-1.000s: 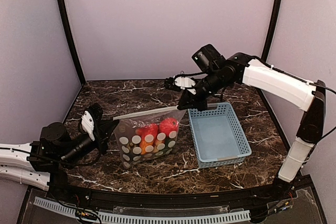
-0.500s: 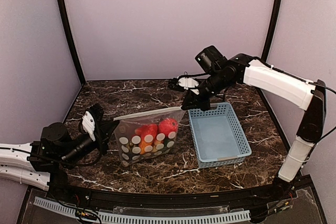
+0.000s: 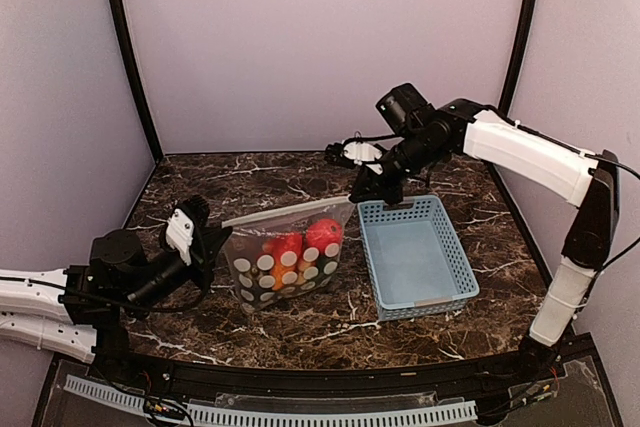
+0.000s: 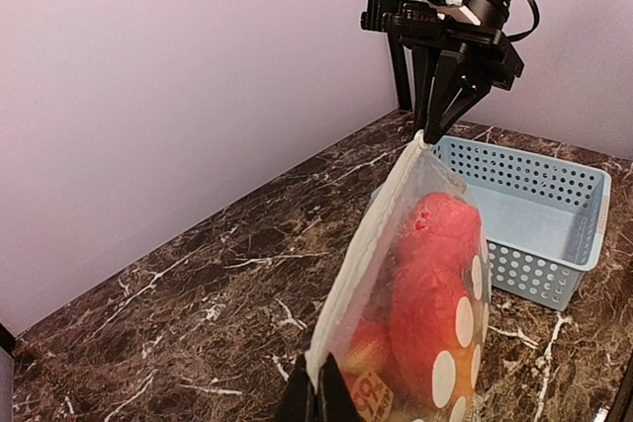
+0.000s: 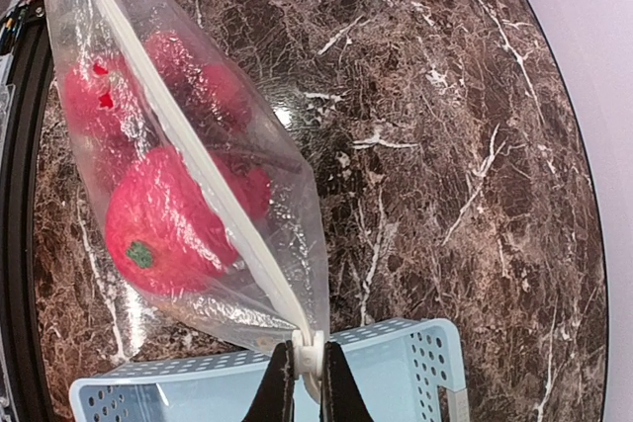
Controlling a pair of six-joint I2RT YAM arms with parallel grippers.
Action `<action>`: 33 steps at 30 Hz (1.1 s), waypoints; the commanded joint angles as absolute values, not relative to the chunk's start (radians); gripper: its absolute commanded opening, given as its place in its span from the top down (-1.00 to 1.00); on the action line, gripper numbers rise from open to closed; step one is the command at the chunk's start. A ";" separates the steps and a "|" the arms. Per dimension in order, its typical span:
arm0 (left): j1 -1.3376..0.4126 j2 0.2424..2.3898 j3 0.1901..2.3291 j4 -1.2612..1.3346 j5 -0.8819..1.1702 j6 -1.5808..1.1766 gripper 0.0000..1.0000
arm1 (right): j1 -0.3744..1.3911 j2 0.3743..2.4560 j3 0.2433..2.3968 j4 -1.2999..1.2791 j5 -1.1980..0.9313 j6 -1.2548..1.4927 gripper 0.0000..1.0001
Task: Place the food in the zip-top bag and seal the zipper
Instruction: Zip the zipper on the zipper food storage bag, then place the zipper food storage bag at the center of the board.
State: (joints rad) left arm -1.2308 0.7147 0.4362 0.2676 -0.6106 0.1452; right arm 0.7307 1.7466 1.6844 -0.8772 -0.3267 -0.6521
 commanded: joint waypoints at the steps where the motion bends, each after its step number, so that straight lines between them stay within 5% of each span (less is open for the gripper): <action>1: -1.139 0.764 0.525 0.288 -0.584 0.131 0.99 | 0.674 1.811 1.779 -0.891 -0.248 -0.677 0.96; 10: -0.881 0.947 0.683 0.261 -0.326 0.176 0.98 | 0.672 1.946 2.039 -0.905 -0.273 -0.670 0.97; 21: -0.815 0.973 0.640 0.108 -0.077 0.176 0.99 | 0.680 1.809 1.704 -0.800 -0.439 -0.660 0.89; 26: -0.814 0.931 0.662 -0.068 0.105 0.123 0.45 | 0.706 1.753 1.621 -0.894 -0.536 -0.650 0.40; 33: -0.814 0.927 0.873 -0.360 0.091 0.132 0.04 | 0.679 1.608 1.569 -0.841 -0.476 -0.598 -0.64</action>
